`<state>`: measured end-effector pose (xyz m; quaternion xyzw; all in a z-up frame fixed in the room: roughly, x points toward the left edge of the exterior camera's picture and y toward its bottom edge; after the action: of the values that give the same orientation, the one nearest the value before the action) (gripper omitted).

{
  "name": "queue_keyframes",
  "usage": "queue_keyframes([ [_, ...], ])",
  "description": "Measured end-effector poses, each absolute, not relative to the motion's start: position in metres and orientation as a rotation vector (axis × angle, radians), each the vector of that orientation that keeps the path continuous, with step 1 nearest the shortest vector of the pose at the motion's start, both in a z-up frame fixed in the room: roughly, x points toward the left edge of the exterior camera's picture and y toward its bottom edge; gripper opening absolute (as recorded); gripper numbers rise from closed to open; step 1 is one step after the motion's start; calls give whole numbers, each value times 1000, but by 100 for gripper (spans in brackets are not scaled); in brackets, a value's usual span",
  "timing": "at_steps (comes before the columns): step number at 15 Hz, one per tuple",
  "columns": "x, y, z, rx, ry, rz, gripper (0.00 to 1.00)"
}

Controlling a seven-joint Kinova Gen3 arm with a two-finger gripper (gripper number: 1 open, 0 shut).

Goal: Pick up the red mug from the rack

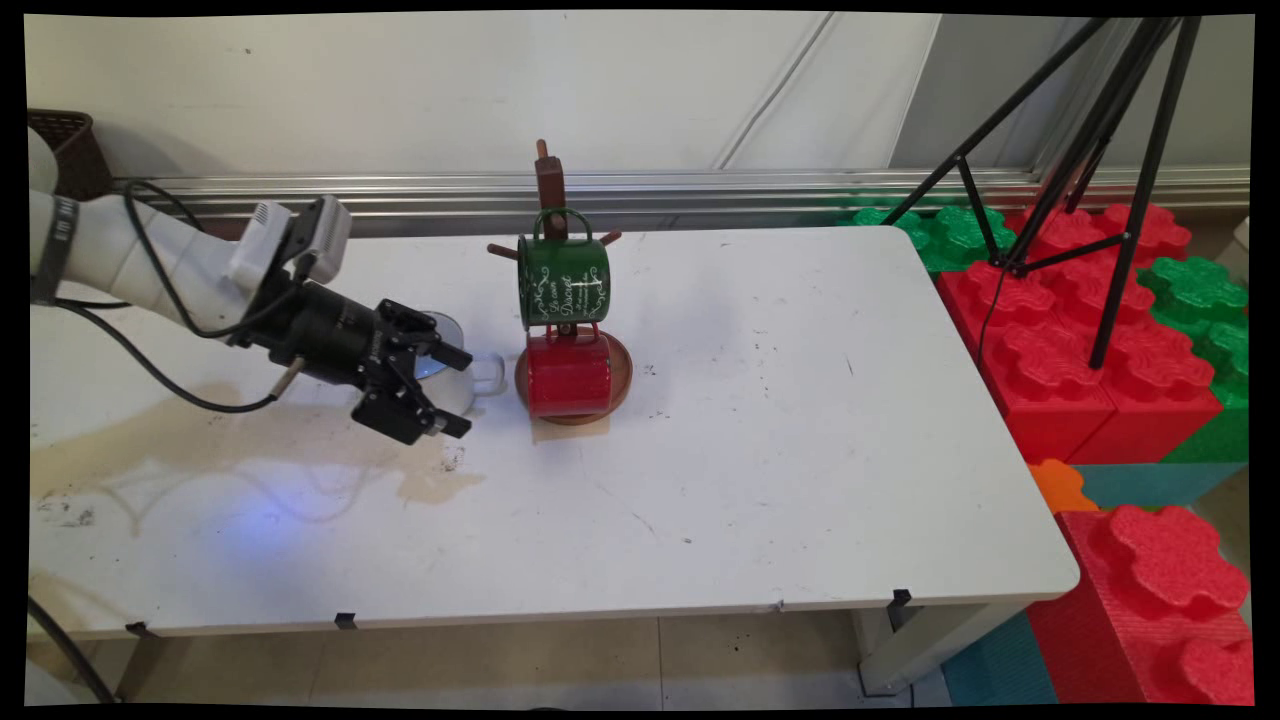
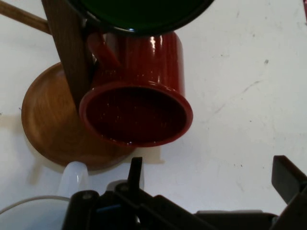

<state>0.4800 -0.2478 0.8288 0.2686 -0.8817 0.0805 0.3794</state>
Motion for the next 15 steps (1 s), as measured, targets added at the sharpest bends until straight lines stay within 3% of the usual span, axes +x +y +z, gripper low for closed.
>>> queue_keyframes([
  [15, 464, -258, 796, 831, -2116, 189, 100],
])
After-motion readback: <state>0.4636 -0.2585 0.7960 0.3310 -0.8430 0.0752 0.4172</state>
